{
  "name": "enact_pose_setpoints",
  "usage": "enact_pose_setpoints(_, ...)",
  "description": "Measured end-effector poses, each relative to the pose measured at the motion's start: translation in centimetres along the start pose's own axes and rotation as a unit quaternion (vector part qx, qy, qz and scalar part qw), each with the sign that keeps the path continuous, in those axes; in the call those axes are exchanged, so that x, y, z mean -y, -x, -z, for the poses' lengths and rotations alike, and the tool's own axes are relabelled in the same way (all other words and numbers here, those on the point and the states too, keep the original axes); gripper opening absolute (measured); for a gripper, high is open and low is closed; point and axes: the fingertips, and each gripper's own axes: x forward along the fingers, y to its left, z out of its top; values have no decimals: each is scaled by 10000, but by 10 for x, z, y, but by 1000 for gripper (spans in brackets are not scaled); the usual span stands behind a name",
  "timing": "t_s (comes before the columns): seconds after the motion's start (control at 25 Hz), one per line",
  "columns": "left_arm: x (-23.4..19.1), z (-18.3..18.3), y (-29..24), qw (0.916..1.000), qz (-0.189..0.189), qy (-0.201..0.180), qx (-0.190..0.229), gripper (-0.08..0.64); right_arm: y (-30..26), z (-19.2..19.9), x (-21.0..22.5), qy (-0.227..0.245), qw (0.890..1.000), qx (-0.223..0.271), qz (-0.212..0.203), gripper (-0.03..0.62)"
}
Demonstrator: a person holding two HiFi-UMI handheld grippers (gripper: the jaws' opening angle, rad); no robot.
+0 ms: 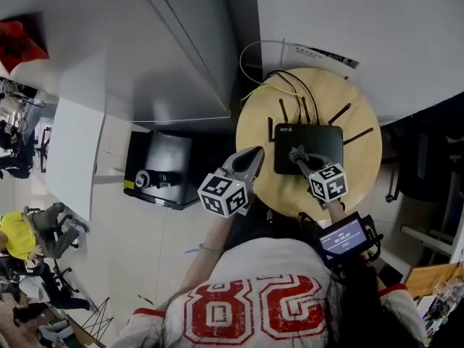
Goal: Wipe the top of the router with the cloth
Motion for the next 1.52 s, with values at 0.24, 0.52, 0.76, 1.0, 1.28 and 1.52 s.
enact_pose_setpoints(0.24,16,5,-16,9995,277,-70,-145,2,15,25,-20,-199,9998,6,-80,58)
enact_pose_setpoints(0.52,28,9,-27,9988,418,-118,-215,2,23,39,-26,-394,9992,55,-94,58)
enact_pose_setpoints(0.76,28,9,-26,9991,350,-107,-199,2,22,19,-11,-195,9997,157,-65,58)
enact_pose_setpoints(1.0,20,13,-17,9994,215,-46,-259,2,15,-22,38,91,9993,294,223,58)
enact_pose_setpoints(1.28,9,16,-2,9997,-48,11,-223,2,4,-49,84,171,9977,325,571,58)
enact_pose_setpoints(1.52,6,18,5,9996,-144,73,-223,2,-4,-49,96,61,9975,283,644,58)
